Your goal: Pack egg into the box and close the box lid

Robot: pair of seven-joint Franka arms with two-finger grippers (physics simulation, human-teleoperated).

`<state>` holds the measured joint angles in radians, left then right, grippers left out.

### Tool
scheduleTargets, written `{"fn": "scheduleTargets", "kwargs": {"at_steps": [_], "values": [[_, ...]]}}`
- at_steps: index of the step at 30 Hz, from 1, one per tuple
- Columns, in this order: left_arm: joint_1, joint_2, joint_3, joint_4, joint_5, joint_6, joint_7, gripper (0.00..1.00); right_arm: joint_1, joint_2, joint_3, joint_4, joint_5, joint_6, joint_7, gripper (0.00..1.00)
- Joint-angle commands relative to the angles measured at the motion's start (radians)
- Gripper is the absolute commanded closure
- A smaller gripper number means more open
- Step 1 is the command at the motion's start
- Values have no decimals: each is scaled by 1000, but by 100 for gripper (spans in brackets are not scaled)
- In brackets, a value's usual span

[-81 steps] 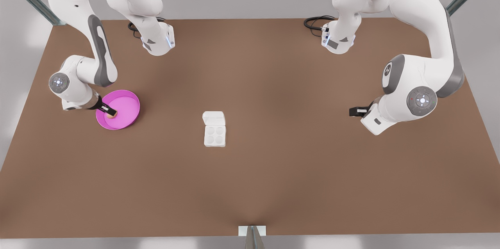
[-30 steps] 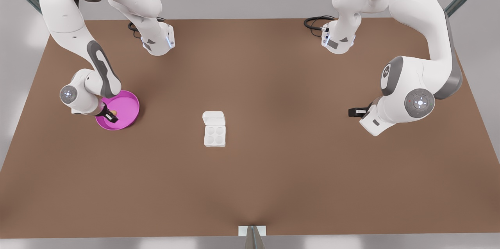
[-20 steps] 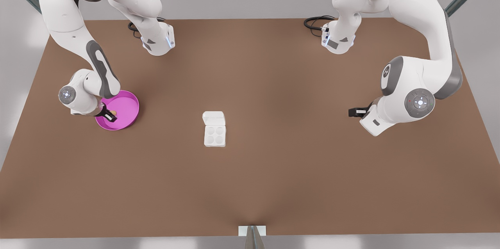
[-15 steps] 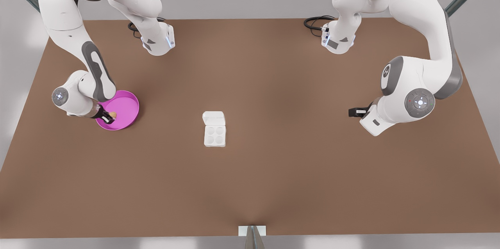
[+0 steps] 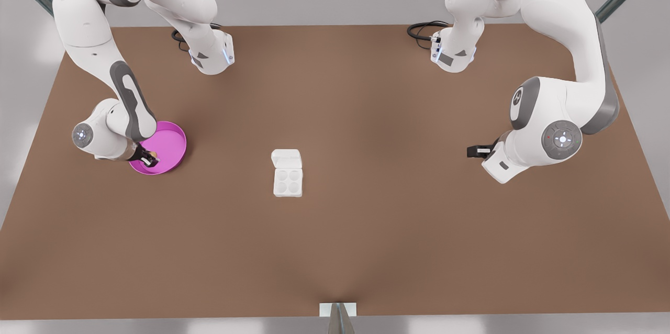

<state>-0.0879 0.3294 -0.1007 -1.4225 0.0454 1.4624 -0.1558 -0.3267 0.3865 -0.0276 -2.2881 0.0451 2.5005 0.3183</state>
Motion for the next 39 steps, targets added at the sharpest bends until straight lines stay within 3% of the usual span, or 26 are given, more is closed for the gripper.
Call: {"fn": "scheduleTargets", "kwargs": {"at_steps": [1, 5, 13, 18, 21, 26, 34, 39], "values": [[0, -1, 1, 0, 1, -1, 1, 0, 0, 0, 0, 1, 1, 0, -56, 43], [0, -1, 1, 0, 1, 1, 1, 0, -2, 2, 0, 1, 2, 0, -54, 49], [0, -1, 1, 0, 1, 1, 1, 0, -3, -12, 0, 15, 1, -41, -58, 49], [2, -1, 1, 0, 1, 1, 15, 0, 2, -81, 0, 91, 79, -368, -77, 49], [2, 0, 3, 0, 1, 1, 15, 0, 58, -69, 35, 205, 226, -531, -76, 49], [2, 0, 3, 0, 1, 1, 15, 0, 77, 43, 250, 345, 611, -552, -64, 49], [0, 5, 1, 0, -1, -1, 13, 0, 195, 215, 285, 469, 1256, -552, -64, 49], [-6, 31, -1, -4, -1, -1, 10, 0, 219, 295, 348, 483, 1412, -542, -62, 49]]}}
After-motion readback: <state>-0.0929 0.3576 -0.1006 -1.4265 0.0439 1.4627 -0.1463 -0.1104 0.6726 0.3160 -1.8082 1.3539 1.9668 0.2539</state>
